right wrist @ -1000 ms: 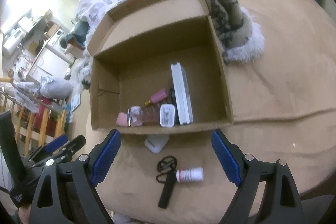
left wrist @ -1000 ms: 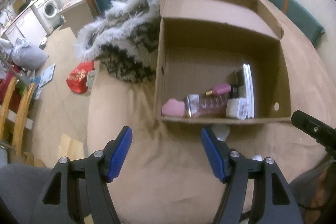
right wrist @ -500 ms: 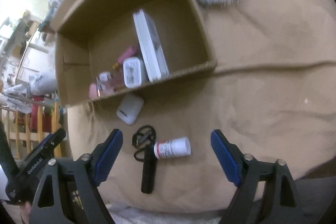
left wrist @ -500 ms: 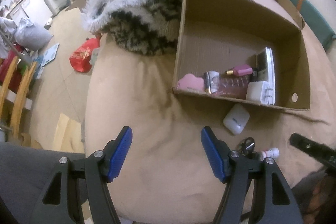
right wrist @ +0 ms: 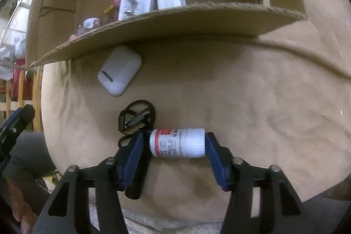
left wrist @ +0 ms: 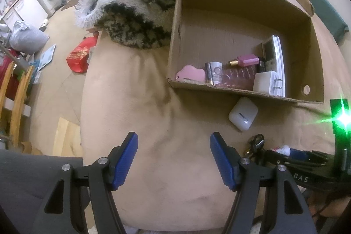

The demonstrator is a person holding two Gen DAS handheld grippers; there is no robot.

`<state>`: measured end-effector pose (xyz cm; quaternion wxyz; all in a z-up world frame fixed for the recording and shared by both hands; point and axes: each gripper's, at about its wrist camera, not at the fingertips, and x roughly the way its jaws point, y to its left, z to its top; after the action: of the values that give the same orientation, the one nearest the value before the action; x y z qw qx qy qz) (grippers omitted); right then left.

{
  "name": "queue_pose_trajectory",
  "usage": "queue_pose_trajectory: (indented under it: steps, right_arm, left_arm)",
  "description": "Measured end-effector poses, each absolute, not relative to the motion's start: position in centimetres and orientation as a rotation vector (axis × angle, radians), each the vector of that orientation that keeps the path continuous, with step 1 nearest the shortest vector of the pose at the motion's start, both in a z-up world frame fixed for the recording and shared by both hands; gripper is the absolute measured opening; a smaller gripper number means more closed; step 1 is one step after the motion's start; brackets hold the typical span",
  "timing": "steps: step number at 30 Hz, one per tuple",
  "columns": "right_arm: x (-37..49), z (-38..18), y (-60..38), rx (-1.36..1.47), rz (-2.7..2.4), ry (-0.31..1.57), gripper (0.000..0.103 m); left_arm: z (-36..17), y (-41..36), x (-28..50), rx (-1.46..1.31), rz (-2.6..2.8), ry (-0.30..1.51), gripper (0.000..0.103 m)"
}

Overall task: Organize rigid objects
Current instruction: 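Grasp the white pill bottle with the right gripper while the left grasps the black flashlight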

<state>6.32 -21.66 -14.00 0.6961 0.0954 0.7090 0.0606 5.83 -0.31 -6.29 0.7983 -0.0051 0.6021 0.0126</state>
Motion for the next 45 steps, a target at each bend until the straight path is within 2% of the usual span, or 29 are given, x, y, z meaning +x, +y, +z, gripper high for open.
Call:
queue_pose_trajectory:
  steps: [11,21,31,33,35,36,45]
  right_arm:
    - [5.2,-9.9,-25.6,0.381,0.037,1.374,0.050]
    - [5.6,-9.7,-28.1,0.480,-0.004,1.360,0.050]
    - [5.9,-9.7,-28.6,0.470,0.016,1.358,0.050]
    - [5.8,-9.6,-28.7,0.467,0.018,1.357,0.050]
    - [5.8,-9.5,-28.6,0.469,0.020,1.355,0.050]
    - [5.8,-9.4,-28.5,0.469,0.022,1.353,0.050]
    - [6.2,-9.2,-27.6,0.443,0.040,1.345,0.050]
  left_arm:
    - [-8.4,-5.5,4.0,-0.004,-0.097,1.392,0.065]
    - [-13.5,-12.7,1.4,0.071,-0.187,1.543,0.065]
    - [-15.5,-12.5,2.2,0.080,-0.173,1.526,0.064]
    - [-15.4,-12.5,2.2,0.105,-0.163,1.513,0.051]
    - [-15.1,-12.5,2.3,0.118,-0.174,1.501,0.026]
    - [-15.1,-12.6,2.3,0.124,-0.187,1.504,0.019]
    - [-14.0,-9.7,3.3,0.073,-0.179,1.502,0.017]
